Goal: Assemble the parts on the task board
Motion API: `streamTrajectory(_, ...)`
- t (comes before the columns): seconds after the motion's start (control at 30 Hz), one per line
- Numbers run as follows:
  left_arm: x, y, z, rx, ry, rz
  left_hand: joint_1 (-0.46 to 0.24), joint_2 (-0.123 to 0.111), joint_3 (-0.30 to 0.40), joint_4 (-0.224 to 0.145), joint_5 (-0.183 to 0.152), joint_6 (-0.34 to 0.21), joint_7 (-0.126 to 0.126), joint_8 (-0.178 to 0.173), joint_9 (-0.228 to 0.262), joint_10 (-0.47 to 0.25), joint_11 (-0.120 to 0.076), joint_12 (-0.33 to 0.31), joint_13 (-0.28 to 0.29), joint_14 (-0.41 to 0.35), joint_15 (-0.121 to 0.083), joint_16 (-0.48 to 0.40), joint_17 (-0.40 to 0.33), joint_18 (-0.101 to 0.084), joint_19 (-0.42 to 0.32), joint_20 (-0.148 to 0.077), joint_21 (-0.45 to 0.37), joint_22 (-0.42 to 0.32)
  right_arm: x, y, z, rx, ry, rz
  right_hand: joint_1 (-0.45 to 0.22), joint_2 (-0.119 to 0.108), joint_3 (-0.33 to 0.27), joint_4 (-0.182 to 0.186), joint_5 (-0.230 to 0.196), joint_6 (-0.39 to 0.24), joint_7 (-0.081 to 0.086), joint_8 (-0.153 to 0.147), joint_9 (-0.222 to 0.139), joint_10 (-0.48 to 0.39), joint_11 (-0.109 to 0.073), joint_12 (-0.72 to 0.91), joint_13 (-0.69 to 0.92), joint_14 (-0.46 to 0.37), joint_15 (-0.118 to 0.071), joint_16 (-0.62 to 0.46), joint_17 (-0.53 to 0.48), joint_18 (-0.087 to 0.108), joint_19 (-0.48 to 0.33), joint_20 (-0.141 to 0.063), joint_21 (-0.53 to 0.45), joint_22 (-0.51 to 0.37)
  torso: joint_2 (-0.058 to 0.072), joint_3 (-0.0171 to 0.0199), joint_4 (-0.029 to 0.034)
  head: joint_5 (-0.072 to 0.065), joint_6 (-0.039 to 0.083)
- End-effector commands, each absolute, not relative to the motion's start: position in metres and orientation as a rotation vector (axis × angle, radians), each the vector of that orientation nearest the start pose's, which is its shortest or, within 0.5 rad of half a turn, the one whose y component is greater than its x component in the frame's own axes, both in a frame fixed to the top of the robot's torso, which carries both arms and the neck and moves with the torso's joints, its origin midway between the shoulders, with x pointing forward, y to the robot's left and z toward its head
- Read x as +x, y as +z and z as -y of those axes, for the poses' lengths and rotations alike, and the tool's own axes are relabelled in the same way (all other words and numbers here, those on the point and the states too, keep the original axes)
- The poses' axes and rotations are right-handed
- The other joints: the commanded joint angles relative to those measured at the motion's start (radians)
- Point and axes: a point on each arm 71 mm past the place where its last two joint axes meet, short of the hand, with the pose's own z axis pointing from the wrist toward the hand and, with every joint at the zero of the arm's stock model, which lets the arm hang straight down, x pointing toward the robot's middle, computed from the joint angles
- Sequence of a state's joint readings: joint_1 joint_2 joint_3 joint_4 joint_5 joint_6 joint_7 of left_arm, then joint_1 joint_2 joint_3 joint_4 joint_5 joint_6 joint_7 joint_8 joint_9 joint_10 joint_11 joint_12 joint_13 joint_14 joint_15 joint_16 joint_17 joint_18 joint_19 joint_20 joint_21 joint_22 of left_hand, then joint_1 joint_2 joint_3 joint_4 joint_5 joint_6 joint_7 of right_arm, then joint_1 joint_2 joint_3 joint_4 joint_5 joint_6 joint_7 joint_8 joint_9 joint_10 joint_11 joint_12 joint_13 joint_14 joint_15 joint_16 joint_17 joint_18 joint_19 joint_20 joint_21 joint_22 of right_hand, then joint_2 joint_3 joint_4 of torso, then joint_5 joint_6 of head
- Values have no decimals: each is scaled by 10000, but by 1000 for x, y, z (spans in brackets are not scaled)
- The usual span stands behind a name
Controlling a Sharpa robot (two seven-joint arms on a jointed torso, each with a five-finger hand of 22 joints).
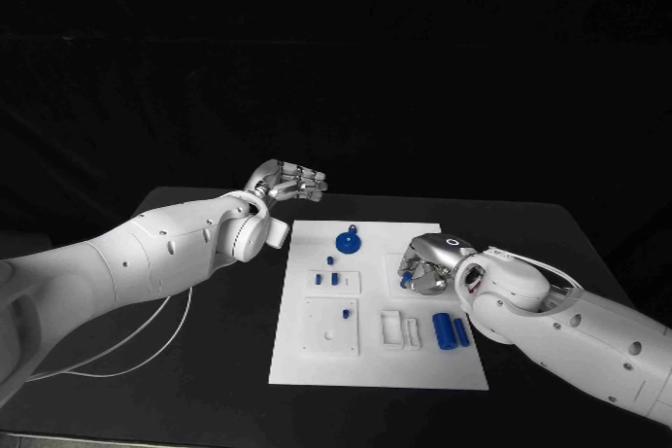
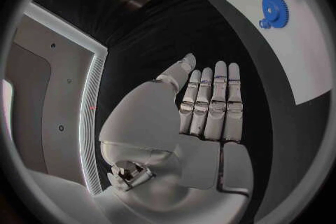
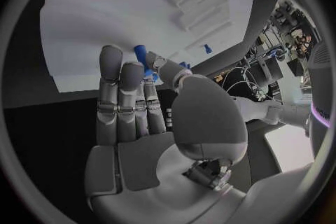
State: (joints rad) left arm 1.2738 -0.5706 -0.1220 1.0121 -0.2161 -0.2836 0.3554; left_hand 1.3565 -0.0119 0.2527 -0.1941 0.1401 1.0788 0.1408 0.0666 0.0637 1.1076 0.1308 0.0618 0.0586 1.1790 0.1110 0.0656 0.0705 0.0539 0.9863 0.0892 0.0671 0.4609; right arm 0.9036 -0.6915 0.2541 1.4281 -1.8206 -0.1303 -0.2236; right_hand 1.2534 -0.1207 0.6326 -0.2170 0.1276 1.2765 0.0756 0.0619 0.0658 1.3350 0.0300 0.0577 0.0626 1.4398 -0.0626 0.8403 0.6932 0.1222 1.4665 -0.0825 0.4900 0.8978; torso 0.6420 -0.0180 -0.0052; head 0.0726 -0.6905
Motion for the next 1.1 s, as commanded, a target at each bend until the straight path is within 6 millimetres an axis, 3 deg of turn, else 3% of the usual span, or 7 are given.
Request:
streamTrajectory(0.03,577,-188,-219,-8606,-12602,-14455,-18,91,-48,9,-60,-49,-31,-19,11,-54,17,-8,-6,-80,3,-39,13,106,63,11,49,-9,482,-229,161,-2150,5223,-17069,-10,93,52,-15,-26,56,-1,30,82,171,-74,26,7,3,-42,-47,16,87,238,-68,39,25,-9,3,-10,18,11)
streamTrajectory(0.43,577,-188,-219,-8617,-12567,-14443,-18,91,-48,9,-60,-49,-31,-19,11,-54,17,-8,-6,-80,3,-39,13,106,63,11,49,-9,474,-201,150,-1799,6240,-16527,-9,108,57,-29,-45,63,-2,29,79,172,-73,26,6,4,-43,-52,24,90,245,-70,14,67,-6,2,-5,121,6)
streamTrajectory(0.63,578,-188,-219,-8615,-12573,-14451,-18,91,-48,9,-60,-49,-31,-19,11,-54,17,-8,-6,-80,3,-39,13,106,63,11,49,-9,465,-194,134,-1997,6799,-16396,-9,108,57,-29,-45,63,-2,29,79,172,-73,26,6,4,-43,-52,24,90,245,-70,14,67,-3,-2,-8,254,-45)
streamTrajectory(0.87,578,-188,-217,-8606,-12592,-14461,-18,91,-48,9,-60,-49,-31,-19,11,-54,17,-8,-6,-80,3,-39,13,106,63,11,49,-9,447,-198,105,-2545,7575,-16391,-24,133,45,-47,-12,54,2,27,77,166,-70,26,6,7,-42,-70,23,87,250,-67,-36,121,-4,1,2,401,-80)
streamTrajectory(1.1,578,-188,-214,-8587,-12641,-14496,-18,91,-48,9,-60,-49,-31,-19,11,-54,17,-8,-6,-80,3,-39,13,106,63,11,49,-9,425,-215,75,-3431,8144,-16557,-29,150,29,-71,5,49,3,27,76,160,-68,26,6,10,-41,-83,19,89,258,-66,-71,154,-3,-7,1,515,-119)
